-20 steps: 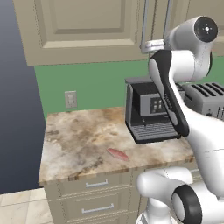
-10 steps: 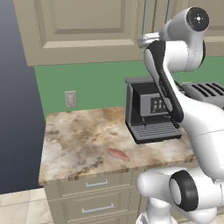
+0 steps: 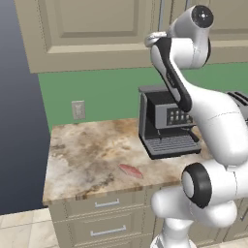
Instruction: Retrieve the tupperware from the cabinet, then place the raw meat into the tupperware to avoid contamination.
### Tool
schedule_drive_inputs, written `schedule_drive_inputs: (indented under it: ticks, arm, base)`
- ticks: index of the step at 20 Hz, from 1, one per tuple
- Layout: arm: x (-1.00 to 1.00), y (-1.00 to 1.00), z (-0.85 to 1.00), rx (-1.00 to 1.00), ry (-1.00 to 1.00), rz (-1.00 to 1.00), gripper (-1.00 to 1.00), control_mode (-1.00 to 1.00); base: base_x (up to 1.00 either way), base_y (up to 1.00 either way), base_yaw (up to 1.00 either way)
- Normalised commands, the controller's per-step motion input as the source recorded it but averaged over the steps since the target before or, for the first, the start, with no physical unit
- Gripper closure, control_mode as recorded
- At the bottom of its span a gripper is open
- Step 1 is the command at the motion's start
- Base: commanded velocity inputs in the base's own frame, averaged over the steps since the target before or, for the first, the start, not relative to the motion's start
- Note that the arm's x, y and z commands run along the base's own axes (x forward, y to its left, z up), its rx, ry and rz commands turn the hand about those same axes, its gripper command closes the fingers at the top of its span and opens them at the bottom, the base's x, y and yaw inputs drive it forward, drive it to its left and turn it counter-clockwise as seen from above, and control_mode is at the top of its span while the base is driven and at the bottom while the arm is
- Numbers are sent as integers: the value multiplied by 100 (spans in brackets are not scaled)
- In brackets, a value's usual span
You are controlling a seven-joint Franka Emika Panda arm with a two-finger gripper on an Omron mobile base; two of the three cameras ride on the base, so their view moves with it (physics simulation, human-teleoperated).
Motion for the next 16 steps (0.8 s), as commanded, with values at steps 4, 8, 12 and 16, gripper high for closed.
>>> schedule_drive_inputs:
  ticks: [4, 8, 12, 16]
  arm:
    - [61, 6, -7, 4, -1, 0, -100, -100]
    - [36, 7, -7, 4, -10, 0, -100, -100]
    - [29, 5, -6, 4, -12, 0, -100, -100]
    - [33, 10, -11, 3, -13, 0, 100, -100]
  base:
    - [0, 0, 0]
    - [0, 0, 0]
    - [0, 0, 0]
    - [0, 0, 0]
